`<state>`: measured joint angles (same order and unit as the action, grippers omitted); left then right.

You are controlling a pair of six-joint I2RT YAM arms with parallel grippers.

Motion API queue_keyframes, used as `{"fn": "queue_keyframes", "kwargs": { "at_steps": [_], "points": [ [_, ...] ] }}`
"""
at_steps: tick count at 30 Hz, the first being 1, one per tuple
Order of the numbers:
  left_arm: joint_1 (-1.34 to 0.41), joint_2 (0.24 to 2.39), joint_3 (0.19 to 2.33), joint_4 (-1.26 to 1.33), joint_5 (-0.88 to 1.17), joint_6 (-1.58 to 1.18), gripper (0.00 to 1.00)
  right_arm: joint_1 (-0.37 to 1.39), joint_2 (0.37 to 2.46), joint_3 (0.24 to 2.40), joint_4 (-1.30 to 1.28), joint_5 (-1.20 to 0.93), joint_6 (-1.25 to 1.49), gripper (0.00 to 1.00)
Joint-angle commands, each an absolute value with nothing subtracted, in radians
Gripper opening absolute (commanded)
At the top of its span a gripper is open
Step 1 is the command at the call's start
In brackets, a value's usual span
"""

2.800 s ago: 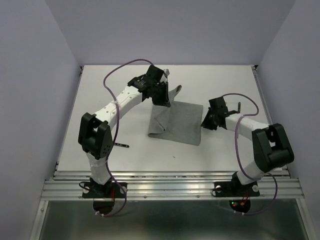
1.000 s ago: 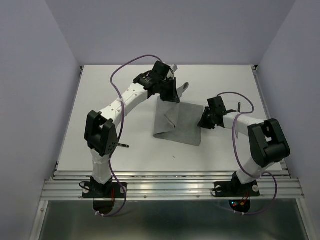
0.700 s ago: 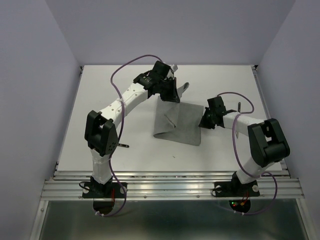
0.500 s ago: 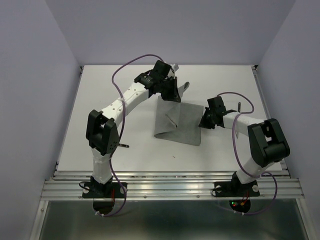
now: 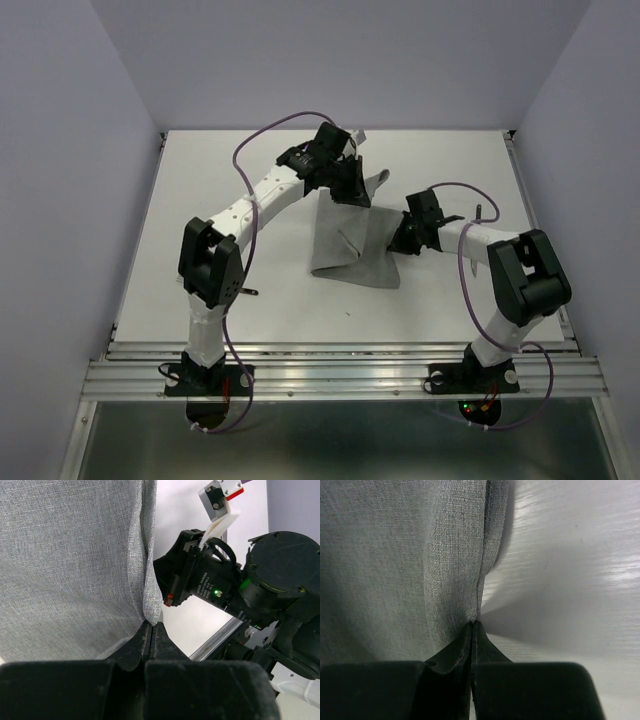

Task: Fold the napkin into a case and place the utensils inside
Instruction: Fold the rectangle-folded napkin at the center of the board.

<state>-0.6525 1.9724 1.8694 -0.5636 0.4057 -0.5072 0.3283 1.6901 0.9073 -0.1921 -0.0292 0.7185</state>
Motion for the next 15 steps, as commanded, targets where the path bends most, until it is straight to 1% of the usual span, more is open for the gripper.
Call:
{"fn": "queue_keyframes", "kwargs": {
  "at_steps": [1, 8, 15],
  "points": [
    [-0.663, 1.980, 1.931, -0.523, 0.439, -0.529, 0.00, 0.350, 1.723, 0.928, -0.183, -0.022, 0.755, 0.01],
    [-0.666, 1.986, 1.948, -0.511, 0.440, -0.543, 0.00, 0.350, 1.726, 0.920, -0.179, -0.005, 0.776, 0.01],
    [-0.704, 2.016, 1.941, -0.463, 0.454, -0.595, 0.00, 0.350, 1.733, 0.917, -0.173, -0.005, 0.782, 0.01]
  ]
}}
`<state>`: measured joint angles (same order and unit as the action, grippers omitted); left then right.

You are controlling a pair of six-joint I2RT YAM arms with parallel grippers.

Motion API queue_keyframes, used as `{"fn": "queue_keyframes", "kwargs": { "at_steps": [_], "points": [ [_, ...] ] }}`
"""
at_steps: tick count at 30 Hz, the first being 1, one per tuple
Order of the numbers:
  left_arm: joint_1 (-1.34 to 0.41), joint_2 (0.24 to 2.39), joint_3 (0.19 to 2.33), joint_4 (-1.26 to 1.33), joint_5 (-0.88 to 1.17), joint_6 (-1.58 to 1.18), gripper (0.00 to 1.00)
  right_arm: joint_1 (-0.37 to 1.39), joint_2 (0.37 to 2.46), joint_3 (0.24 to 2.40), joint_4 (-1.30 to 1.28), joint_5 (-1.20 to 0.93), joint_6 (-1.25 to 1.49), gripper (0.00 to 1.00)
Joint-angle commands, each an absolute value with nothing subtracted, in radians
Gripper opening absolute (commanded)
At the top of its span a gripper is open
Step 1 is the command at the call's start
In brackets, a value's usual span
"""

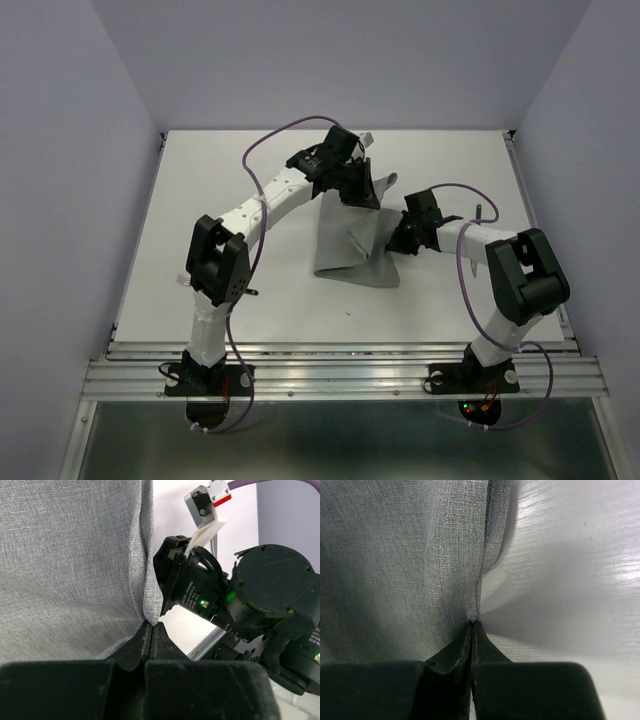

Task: Fold the napkin into a case and place the utensils inside
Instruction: Fold the rectangle-folded napkin at the center of the board.

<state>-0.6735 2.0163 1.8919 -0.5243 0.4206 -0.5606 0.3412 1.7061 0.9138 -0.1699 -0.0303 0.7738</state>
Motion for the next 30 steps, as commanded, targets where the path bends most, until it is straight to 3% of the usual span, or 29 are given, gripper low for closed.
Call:
{"fn": "queue_keyframes", "kwargs": {
  "at_steps": [1, 30],
  "points": [
    [-0.709, 2.023, 1.945, -0.462, 0.453, -0.600, 0.00, 0.350, 1.733, 0.914, -0.173, -0.005, 0.784, 0.01],
    [-0.738, 2.089, 1.841, -0.334, 0.391, -0.744, 0.00, 0.350, 1.689, 0.854, -0.169, 0.046, 0.784, 0.03]
  ]
}}
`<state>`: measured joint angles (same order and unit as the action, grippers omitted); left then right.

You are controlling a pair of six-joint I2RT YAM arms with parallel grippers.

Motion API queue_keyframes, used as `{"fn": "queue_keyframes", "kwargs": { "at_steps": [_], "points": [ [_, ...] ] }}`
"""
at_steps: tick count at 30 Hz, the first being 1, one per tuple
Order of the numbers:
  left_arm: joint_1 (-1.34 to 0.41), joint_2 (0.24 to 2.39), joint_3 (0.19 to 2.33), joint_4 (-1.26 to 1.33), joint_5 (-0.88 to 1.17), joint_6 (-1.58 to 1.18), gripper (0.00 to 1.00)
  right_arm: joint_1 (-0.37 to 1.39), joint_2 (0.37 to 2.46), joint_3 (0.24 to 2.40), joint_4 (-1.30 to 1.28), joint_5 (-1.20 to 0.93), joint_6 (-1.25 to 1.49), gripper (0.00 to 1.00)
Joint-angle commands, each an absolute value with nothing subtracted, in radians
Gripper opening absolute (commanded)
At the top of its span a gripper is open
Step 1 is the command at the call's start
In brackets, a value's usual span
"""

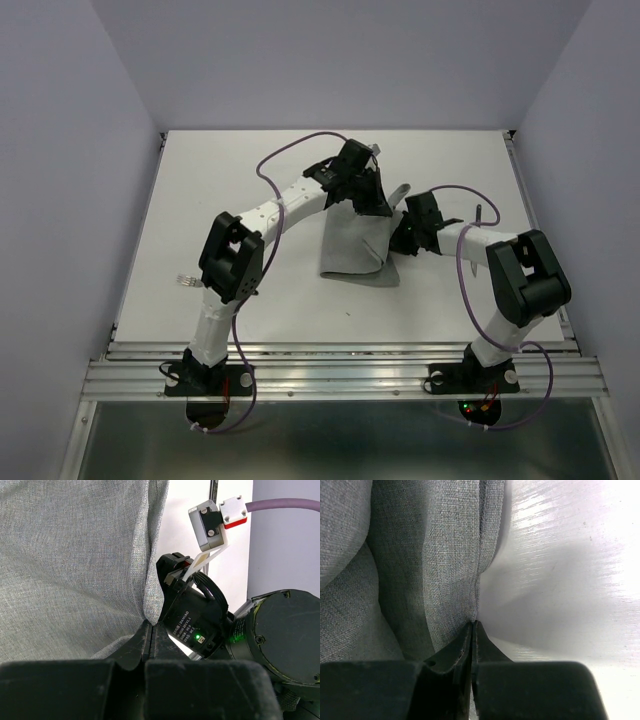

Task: Fold the napkin into a case and place the utensils inside
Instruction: Fold the rectangle-folded napkin at the center of the board.

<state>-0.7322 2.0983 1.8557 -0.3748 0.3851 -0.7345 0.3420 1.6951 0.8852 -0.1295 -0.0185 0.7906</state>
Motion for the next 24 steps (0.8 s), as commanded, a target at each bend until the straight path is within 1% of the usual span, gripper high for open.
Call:
{"fn": "queue_keyframes", "kwargs": {
  "at_steps": [1, 2, 3, 4, 5, 6, 7, 8, 9, 10, 11, 12, 13, 14, 17, 19, 21, 24],
  "points": [
    [-0.739, 2.092, 1.839, -0.336, 0.393, -0.745, 0.00, 0.350, 1.681, 0.853, -0.170, 0.049, 0.784, 0.06],
    [-0.741, 2.095, 1.838, -0.336, 0.393, -0.744, 0.00, 0.350, 1.675, 0.851, -0.175, 0.060, 0.784, 0.09],
    [-0.742, 2.097, 1.841, -0.336, 0.394, -0.741, 0.07, 0.350, 1.657, 0.850, -0.190, 0.077, 0.779, 0.21],
    [-0.742, 2.097, 1.842, -0.344, 0.396, -0.739, 0.14, 0.350, 1.645, 0.848, -0.201, 0.086, 0.776, 0.28],
    [-0.742, 2.098, 1.842, -0.348, 0.393, -0.736, 0.24, 0.339, 1.628, 0.845, -0.212, 0.093, 0.772, 0.33],
    [-0.742, 2.097, 1.845, -0.353, 0.391, -0.727, 0.33, 0.328, 1.609, 0.835, -0.222, 0.100, 0.758, 0.40],
    [-0.742, 2.097, 1.848, -0.359, 0.388, -0.720, 0.43, 0.316, 1.567, 0.827, -0.245, 0.107, 0.750, 0.43],
    [-0.742, 2.094, 1.850, -0.365, 0.388, -0.713, 0.60, 0.283, 1.542, 0.818, -0.256, 0.116, 0.739, 0.45],
    [-0.742, 2.086, 1.850, -0.368, 0.391, -0.697, 0.66, 0.261, 1.519, 0.807, -0.268, 0.118, 0.721, 0.46],
    [-0.744, 2.082, 1.855, -0.376, 0.393, -0.689, 0.78, 0.214, 1.467, 0.781, -0.284, 0.111, 0.710, 0.47],
    [-0.742, 2.079, 1.858, -0.376, 0.397, -0.681, 0.84, 0.192, 1.444, 0.769, -0.290, 0.106, 0.697, 0.47],
    [-0.742, 2.068, 1.862, -0.382, 0.405, -0.672, 0.85, 0.170, 1.422, 0.756, -0.298, 0.098, 0.683, 0.47],
    [-0.744, 2.063, 1.868, -0.387, 0.405, -0.657, 0.94, 0.152, 1.404, 0.750, -0.320, 0.098, 0.658, 0.47],
    [-0.744, 2.053, 1.881, -0.399, 0.405, -0.647, 0.94, 0.118, 1.375, 0.738, -0.330, 0.092, 0.646, 0.47],
    [-0.742, 2.036, 1.923, -0.452, 0.376, -0.602, 0.94, 0.095, 1.350, 0.729, -0.354, 0.077, 0.612, 0.47],
    [-0.736, 2.023, 1.936, -0.488, 0.322, -0.574, 0.91, 0.069, 1.341, 0.729, -0.362, 0.074, 0.604, 0.47],
    [-0.712, 1.993, 1.910, -0.517, 0.301, -0.546, 0.86, 0.069, 1.338, 0.733, -0.360, 0.052, 0.604, 0.46],
    [-0.678, 1.918, 1.781, -0.502, 0.288, -0.535, 0.82, 0.069, 1.338, 0.750, -0.353, -0.026, 0.606, 0.45]
  ]
}}
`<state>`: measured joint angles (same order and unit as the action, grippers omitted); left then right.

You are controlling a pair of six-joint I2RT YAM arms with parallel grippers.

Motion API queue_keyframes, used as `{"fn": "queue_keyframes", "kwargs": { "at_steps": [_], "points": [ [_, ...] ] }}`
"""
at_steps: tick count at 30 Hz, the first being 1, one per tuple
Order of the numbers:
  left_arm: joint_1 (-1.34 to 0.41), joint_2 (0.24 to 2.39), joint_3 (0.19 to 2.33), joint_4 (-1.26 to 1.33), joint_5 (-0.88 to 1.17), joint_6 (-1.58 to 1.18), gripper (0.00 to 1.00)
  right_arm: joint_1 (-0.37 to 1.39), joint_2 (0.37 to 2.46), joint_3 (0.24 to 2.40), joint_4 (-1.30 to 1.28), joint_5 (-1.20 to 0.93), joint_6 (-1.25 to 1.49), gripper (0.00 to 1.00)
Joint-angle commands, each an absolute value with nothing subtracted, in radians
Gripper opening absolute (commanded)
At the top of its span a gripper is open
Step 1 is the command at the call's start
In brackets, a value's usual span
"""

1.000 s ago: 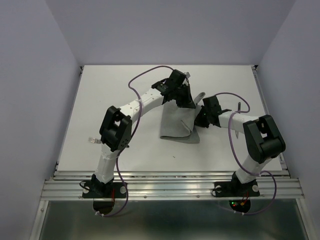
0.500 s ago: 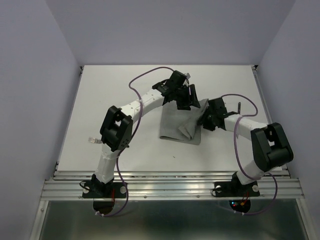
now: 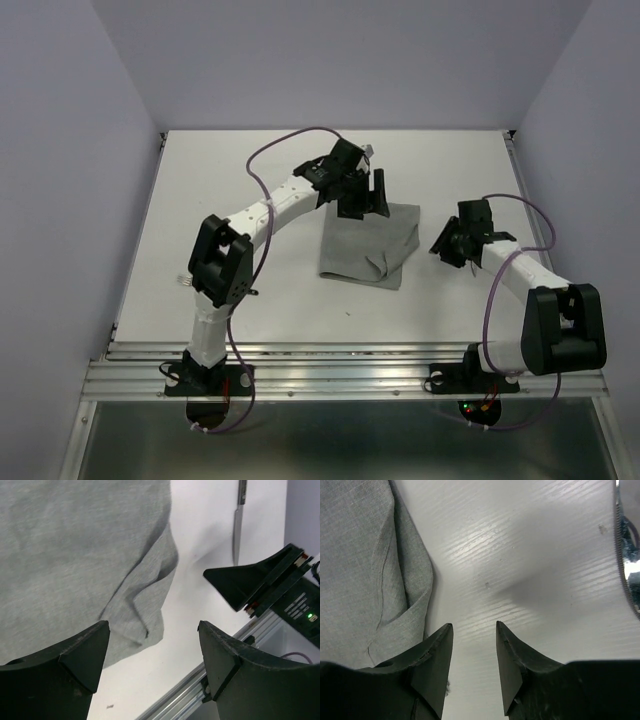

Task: Fold the napkin into a case and place the utensils inside
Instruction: Fold the rectangle-folded napkin at the center of the board.

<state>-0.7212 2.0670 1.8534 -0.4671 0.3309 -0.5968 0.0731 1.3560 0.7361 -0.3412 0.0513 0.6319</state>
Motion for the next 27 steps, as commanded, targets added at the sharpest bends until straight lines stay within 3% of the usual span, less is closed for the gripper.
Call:
{"fn": "queue_keyframes", "kwargs": {
  "at_steps": [1, 5, 17, 20, 24, 27],
  "points": [
    [-0.655, 1.895, 1.741, -0.491, 0.281, -0.535, 0.81, 0.069, 1.336, 0.761, -0.339, -0.046, 0.606, 0.45],
    [-0.604, 1.829, 1.519, -0.439, 0.287, -0.534, 0.71, 0.090, 1.347, 0.802, -0.302, -0.130, 0.595, 0.42],
    [-0.522, 1.767, 1.290, -0.417, 0.236, -0.503, 0.71, 0.192, 1.491, 0.943, -0.308, -0.092, 0.604, 0.57],
    [-0.522, 1.776, 1.305, -0.414, 0.244, -0.505, 0.70, 0.265, 1.531, 1.005, -0.324, -0.016, 0.606, 0.54],
    [-0.522, 1.776, 1.338, -0.405, 0.267, -0.508, 0.69, 0.328, 1.598, 1.083, -0.327, 0.029, 0.609, 0.40],
    [-0.522, 1.782, 1.344, -0.414, 0.268, -0.503, 0.70, 0.366, 1.635, 1.117, -0.339, 0.044, 0.601, 0.41]
  ]
}}
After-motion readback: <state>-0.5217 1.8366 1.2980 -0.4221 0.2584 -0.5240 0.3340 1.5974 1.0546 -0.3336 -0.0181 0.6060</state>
